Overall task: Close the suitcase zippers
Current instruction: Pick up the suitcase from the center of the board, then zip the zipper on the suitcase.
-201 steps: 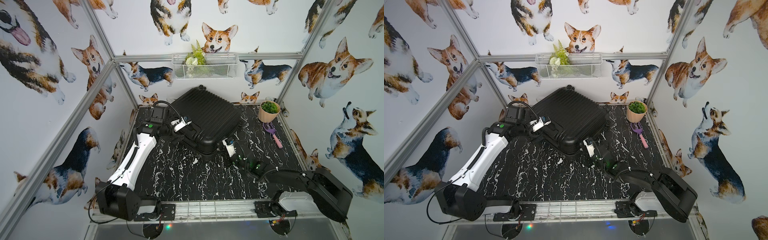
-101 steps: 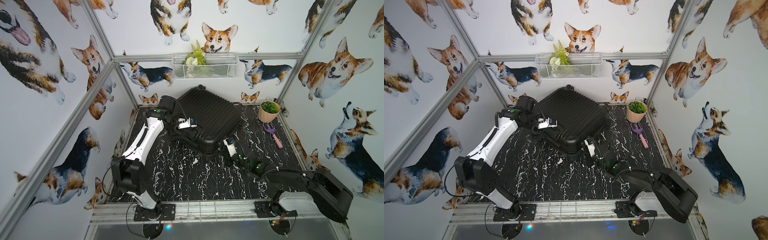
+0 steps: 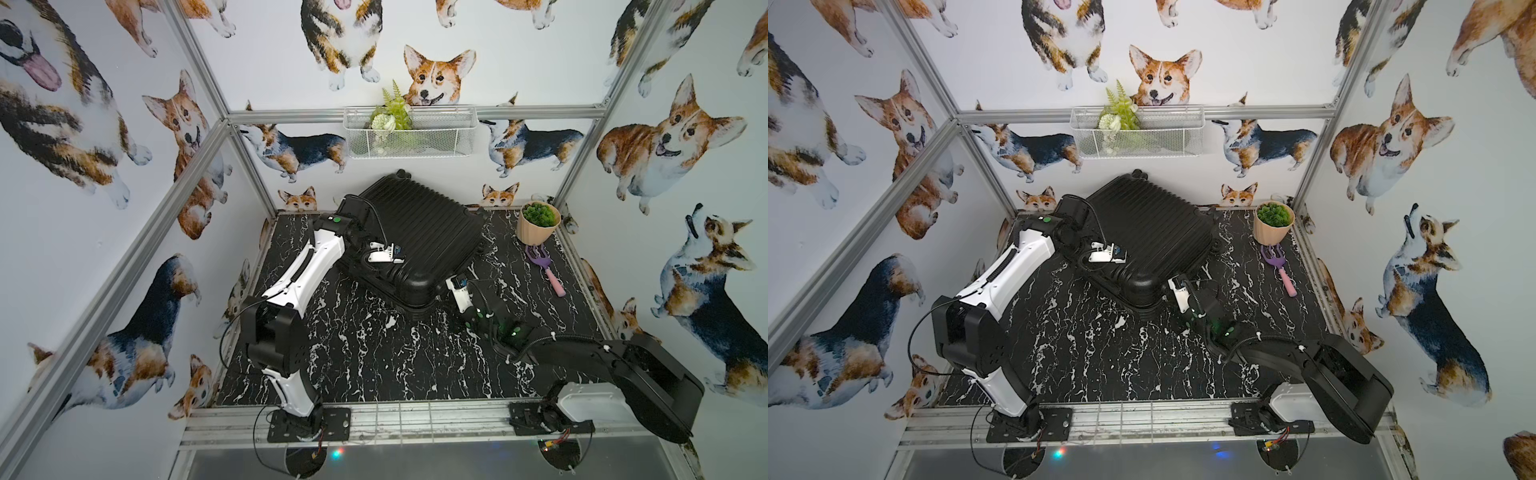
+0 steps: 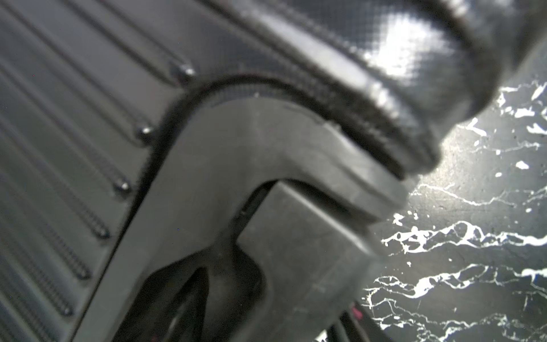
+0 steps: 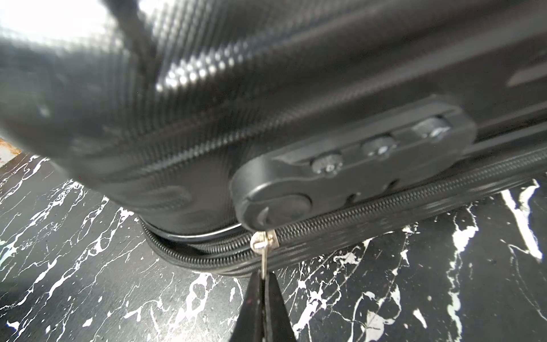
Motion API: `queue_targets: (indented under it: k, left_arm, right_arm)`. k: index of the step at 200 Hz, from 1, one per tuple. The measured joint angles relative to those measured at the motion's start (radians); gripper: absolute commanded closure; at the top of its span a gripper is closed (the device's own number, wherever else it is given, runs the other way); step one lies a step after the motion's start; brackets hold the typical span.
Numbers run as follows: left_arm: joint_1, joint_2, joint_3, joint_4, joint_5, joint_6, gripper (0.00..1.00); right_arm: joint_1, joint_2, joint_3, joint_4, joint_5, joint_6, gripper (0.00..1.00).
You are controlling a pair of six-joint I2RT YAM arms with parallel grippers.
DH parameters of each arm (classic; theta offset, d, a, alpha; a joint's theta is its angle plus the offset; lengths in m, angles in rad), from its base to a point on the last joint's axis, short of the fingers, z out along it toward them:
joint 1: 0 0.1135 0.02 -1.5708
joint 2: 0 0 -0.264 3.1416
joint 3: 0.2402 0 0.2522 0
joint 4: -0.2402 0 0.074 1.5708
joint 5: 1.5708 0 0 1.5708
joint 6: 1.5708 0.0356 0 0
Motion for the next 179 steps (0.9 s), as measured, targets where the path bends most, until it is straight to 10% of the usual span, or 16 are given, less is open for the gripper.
queue_targets:
  k: [50, 179]
  left_arm:
    - [-0.035, -0.024, -0.026, -0.012, 0.020, 0.110, 0.71]
    - [-0.134, -0.127, -0.048, -0.001, -0.031, -0.081, 0.77]
  right_arm:
    - [-0.008, -0.020, -0.009, -0.021, 0.110, -0.005, 1.00]
    - [0.001, -0.048, -0.018, -0.048, 0.036, -0.035, 1.00]
